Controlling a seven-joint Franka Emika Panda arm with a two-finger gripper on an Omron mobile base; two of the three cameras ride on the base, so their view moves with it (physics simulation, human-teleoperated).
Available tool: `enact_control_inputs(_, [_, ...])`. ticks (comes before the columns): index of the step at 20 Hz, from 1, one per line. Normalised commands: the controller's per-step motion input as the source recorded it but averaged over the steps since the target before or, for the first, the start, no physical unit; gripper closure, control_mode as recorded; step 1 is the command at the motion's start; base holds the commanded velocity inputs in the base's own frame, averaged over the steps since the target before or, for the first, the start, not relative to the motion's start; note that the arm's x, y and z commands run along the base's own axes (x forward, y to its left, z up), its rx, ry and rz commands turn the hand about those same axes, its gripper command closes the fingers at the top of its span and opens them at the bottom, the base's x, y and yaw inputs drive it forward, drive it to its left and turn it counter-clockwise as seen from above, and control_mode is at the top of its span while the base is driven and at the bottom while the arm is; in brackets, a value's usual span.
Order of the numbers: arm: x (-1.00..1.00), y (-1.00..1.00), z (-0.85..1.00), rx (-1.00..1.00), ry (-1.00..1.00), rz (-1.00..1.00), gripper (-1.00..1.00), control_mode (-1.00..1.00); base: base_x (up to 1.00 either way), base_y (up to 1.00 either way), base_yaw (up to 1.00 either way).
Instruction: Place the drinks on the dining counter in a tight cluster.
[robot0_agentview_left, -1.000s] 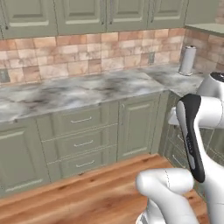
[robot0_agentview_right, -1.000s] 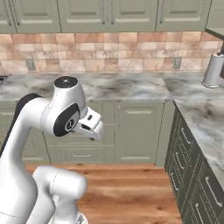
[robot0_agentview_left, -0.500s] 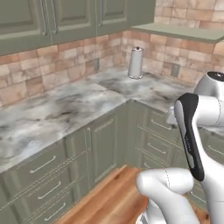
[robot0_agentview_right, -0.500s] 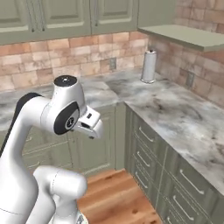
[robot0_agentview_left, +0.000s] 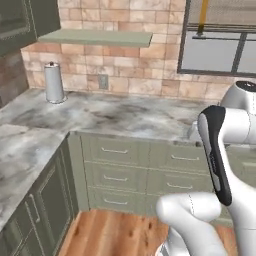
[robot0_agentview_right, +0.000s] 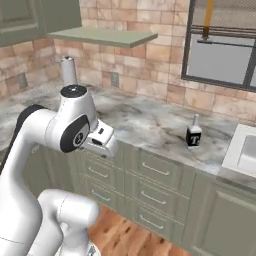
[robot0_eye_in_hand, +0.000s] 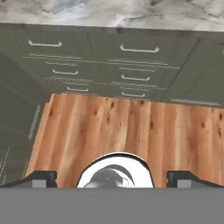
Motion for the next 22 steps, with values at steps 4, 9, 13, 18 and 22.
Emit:
enact_control_inputs(4, [0.0, 0.0, 0.0, 0.0, 0.0, 0.0, -1.0, 1.0, 0.7, 0.0, -0.72])
enact_control_inputs(9, [0.0, 0.0, 0.0, 0.0, 0.0, 0.0, -1.0, 1.0, 1.0, -0.01, -0.37])
enact_control_inputs(13, [0.0, 0.0, 0.0, 0.0, 0.0, 0.0, -1.0, 1.0, 1.0, -0.01, -0.02])
enact_control_inputs(18, [0.0, 0.0, 0.0, 0.0, 0.0, 0.0, -1.0, 1.0, 0.42, -0.03, 0.0])
enact_control_inputs(22, [0.0, 0.0, 0.0, 0.0, 0.0, 0.0, -1.0, 1.0, 0.03, 0.0, 0.0])
